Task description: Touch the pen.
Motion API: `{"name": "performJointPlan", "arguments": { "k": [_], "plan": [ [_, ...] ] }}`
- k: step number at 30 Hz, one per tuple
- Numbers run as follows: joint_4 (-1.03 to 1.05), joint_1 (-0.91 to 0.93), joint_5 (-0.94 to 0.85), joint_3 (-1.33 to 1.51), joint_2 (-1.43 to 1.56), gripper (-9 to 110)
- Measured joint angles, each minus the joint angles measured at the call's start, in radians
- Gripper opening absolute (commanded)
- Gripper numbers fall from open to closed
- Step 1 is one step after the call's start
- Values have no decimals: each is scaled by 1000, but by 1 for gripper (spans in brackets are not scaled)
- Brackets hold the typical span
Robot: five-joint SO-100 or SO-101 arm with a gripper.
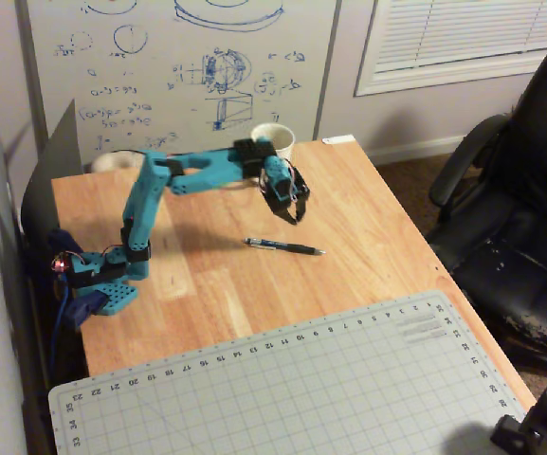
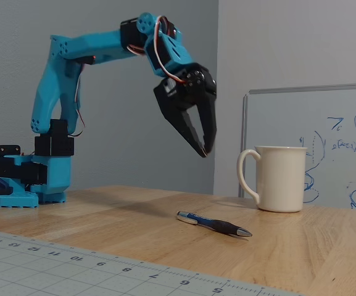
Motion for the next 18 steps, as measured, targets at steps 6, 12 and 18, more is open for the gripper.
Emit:
{"name": "performJointPlan", "arguments": {
  "k": [6, 12, 18],
  "plan": [
    [0, 2, 0, -138, -187, 1],
    [0, 2, 0, -245, -302, 1],
    [0, 3, 0, -316, -391, 1]
  ]
}}
